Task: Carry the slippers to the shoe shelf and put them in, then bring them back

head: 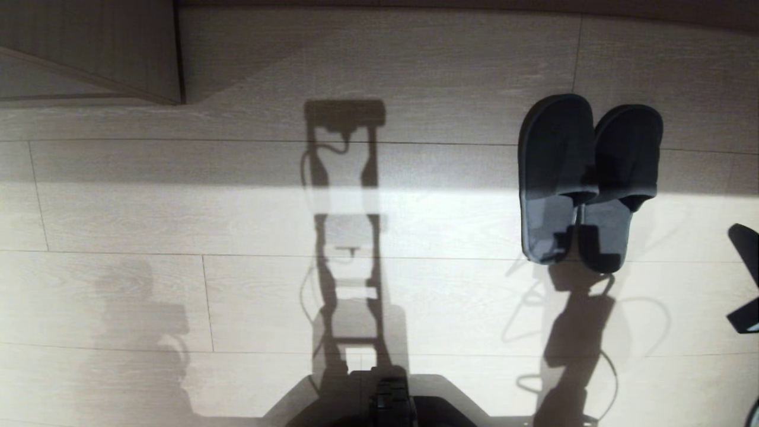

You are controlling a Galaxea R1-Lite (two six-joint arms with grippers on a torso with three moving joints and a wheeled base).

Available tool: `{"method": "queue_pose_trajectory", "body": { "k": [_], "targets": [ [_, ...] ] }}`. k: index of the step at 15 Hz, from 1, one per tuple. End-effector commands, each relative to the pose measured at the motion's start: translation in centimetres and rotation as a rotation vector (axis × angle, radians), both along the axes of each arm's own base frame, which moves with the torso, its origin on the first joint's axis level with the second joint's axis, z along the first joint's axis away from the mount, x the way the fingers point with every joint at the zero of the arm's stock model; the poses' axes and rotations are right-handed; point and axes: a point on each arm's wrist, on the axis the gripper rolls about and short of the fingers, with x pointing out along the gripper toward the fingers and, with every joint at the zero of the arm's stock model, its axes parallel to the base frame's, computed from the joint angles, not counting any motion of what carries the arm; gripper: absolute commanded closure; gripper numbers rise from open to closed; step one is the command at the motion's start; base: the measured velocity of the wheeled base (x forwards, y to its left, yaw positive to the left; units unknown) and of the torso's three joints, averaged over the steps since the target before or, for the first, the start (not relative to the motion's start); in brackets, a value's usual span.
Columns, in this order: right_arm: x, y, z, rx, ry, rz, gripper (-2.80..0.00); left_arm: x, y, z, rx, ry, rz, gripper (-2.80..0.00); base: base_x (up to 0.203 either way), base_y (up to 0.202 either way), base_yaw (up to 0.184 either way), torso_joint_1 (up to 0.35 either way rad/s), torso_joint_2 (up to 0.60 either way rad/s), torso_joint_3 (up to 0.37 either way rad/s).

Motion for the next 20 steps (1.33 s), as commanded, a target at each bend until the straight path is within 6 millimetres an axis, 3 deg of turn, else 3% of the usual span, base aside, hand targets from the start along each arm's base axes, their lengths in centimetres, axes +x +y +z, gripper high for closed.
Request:
{"method": "queue_pose_trajectory", "body": {
  "k": [1, 5, 13, 20],
  "targets": [
    [-4.6, -1.2, 0.8, 0.023, -0.130, -0.032, 0.00, 0.0, 0.0, 0.0, 0.002, -0.002, 0.001, 0.00, 0.000, 0.000, 0.000, 0.000, 0.00, 0.000],
    [-10.4, -2.2, -2.4, -0.006, -0.107, -0.072, 0.00, 0.0, 0.0, 0.0, 0.003, -0.002, 0.001, 0.00, 0.000, 0.000, 0.000, 0.000, 0.00, 0.000],
    [-12.9, -1.8, -11.9, -0.090, 0.320, 0.044, 0.00, 0.0, 0.0, 0.0, 0.000, -0.002, 0.001, 0.00, 0.000, 0.000, 0.000, 0.000, 0.00, 0.000],
    [-12.9, -1.8, -12.0, -0.064, 0.326, 0.053, 0.00, 0.0, 0.0, 0.0, -0.006, -0.001, 0.001, 0.00, 0.000, 0.000, 0.000, 0.001, 0.00, 0.005]
  ]
}}
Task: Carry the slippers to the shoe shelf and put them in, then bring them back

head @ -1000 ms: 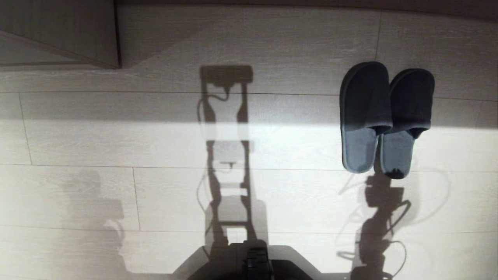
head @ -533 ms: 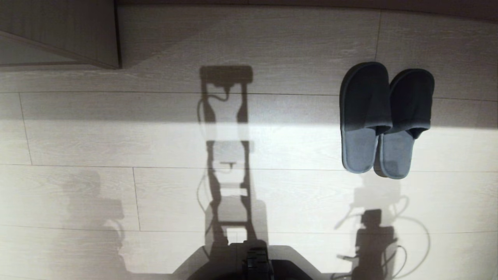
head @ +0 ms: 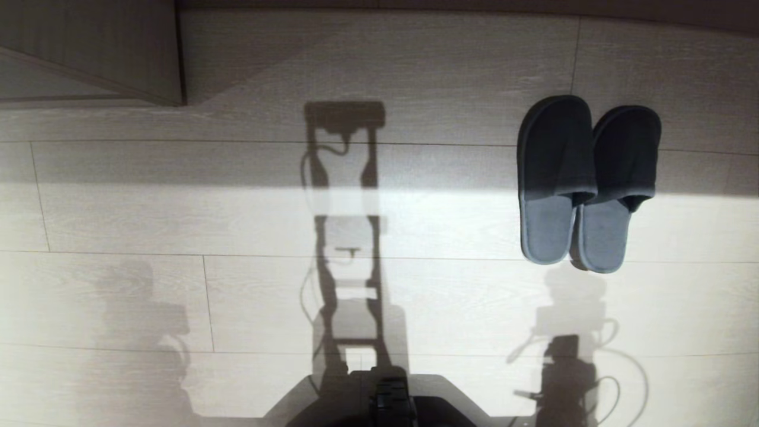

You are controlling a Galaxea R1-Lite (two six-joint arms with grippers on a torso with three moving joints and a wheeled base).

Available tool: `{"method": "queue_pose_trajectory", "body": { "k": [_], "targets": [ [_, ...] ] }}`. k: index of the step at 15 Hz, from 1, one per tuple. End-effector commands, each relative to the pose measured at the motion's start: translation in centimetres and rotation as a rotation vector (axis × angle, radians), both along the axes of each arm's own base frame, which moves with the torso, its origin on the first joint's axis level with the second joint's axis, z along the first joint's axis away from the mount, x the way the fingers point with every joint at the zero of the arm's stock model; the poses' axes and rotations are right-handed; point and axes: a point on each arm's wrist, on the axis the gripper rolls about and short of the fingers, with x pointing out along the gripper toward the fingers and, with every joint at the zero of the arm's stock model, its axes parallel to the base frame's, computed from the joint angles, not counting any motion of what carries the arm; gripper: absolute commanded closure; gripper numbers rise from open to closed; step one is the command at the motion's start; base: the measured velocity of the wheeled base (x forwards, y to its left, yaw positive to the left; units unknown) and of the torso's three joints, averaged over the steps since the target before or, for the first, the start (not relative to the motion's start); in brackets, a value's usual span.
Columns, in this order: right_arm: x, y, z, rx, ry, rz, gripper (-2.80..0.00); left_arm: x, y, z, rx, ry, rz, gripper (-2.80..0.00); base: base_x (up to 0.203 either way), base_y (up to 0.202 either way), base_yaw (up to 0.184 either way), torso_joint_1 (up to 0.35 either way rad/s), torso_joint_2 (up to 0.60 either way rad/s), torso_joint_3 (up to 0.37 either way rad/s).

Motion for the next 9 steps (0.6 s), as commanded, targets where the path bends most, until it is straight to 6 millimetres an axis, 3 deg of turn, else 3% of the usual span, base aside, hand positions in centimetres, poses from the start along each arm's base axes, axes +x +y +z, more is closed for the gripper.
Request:
{"method": "queue_pose_trajectory", "body": {
  "k": [1, 9],
  "targets": [
    [0.00, 0.00, 0.00, 0.001, 0.000, 0.000, 0.00, 0.00, 0.00, 0.00, 0.000, -0.001, 0.001, 0.00, 0.000, 0.000, 0.000, 0.003, 0.00, 0.110],
    [-0.02, -0.02, 0.03, 0.039, -0.006, -0.003, 0.00, 0.00, 0.00, 0.00, -0.002, -0.001, 0.000, 0.00, 0.000, 0.000, 0.000, 0.002, 0.00, 0.197]
  ]
}}
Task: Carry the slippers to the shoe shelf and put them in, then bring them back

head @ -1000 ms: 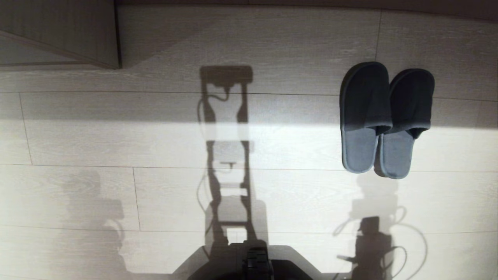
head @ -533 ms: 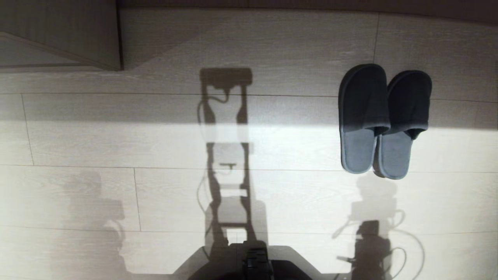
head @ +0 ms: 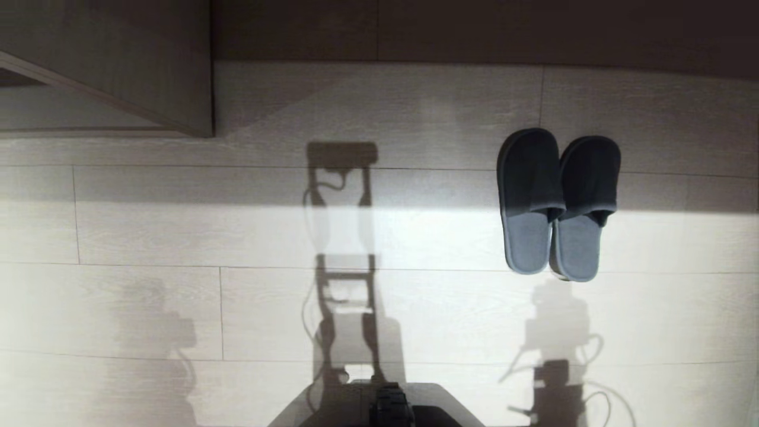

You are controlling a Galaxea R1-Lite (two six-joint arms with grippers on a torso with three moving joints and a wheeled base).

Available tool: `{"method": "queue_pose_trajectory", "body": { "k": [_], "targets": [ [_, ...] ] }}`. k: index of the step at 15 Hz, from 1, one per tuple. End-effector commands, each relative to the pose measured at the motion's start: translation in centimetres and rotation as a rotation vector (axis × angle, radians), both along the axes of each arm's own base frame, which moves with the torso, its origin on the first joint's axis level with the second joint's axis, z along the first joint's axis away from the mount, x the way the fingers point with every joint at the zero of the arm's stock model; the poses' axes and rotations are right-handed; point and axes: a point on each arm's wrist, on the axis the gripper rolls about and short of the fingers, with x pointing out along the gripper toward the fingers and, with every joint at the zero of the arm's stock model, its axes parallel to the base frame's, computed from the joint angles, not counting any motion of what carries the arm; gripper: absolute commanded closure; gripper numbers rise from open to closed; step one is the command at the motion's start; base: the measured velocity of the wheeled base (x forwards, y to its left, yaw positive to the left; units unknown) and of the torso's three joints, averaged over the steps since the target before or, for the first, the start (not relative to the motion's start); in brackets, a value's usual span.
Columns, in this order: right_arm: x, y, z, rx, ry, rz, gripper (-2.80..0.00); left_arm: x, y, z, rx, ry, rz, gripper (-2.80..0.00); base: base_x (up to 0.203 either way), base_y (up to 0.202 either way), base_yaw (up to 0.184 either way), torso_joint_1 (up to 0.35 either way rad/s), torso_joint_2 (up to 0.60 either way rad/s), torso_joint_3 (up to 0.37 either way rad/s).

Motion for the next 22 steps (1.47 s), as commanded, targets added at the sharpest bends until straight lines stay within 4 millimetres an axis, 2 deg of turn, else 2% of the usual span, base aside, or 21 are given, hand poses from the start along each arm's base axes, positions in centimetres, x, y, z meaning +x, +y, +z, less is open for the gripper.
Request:
{"method": "queue_pose_trajectory", "body": {
  "k": [1, 22],
  "targets": [
    [0.03, 0.00, 0.02, 0.000, 0.003, 0.000, 0.00, 0.01, 0.00, -0.04, -0.001, 0.001, 0.000, 0.00, 0.000, 0.000, 0.000, -0.006, 0.00, 0.194],
    [0.03, 0.00, 0.02, 0.000, 0.003, 0.000, 0.00, 0.00, 0.00, 0.00, -0.001, 0.000, 0.001, 0.00, 0.000, 0.000, 0.000, 0.002, 0.00, 0.204]
  ]
}}
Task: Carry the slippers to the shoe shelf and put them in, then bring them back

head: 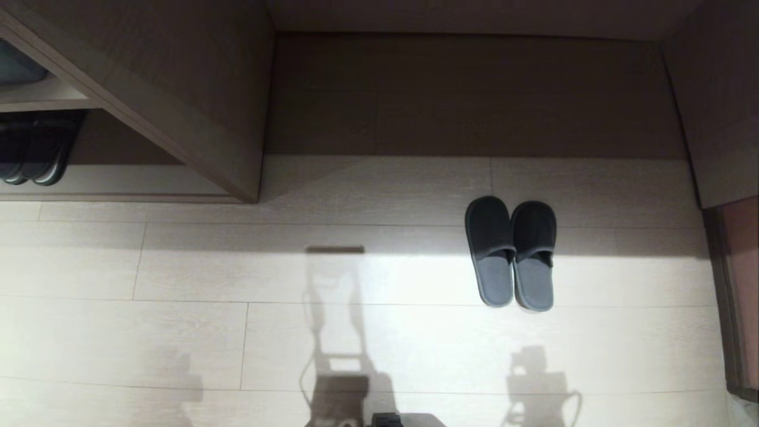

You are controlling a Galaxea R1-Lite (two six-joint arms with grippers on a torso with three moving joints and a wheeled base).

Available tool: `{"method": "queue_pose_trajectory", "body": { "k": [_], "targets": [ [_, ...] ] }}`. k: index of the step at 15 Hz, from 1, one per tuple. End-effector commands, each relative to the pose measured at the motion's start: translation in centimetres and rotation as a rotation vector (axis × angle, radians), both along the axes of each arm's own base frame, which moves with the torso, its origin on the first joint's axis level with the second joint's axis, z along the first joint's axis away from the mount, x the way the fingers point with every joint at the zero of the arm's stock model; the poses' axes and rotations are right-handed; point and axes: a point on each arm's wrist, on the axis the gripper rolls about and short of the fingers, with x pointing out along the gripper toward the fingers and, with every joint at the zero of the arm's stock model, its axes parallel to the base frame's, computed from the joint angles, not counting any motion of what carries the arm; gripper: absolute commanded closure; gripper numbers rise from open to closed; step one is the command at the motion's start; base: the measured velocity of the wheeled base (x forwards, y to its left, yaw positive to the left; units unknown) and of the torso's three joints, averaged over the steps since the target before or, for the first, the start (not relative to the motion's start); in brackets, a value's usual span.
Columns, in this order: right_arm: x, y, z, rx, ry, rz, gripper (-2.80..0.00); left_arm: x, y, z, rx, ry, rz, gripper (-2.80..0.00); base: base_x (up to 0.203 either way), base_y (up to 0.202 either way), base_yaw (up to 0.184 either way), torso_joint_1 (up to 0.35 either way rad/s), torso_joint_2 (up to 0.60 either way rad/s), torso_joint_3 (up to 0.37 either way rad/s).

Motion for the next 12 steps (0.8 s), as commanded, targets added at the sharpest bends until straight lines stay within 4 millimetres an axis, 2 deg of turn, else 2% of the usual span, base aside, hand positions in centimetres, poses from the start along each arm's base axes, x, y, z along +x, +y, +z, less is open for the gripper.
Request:
{"method": "queue_pose_trajectory", "body": {
  "k": [1, 12],
  "targets": [
    [0.02, 0.00, 0.01, 0.000, 0.003, 0.001, 0.00, 0.02, 0.00, -0.03, 0.000, 0.002, 0.000, 0.00, 0.000, 0.000, 0.000, -0.002, 0.00, 0.199],
    [0.02, 0.00, 0.01, 0.000, 0.003, 0.001, 0.00, 0.01, 0.00, 0.01, 0.000, 0.000, 0.001, 0.00, 0.000, 0.000, 0.000, 0.003, 0.00, 0.203]
  ]
}}
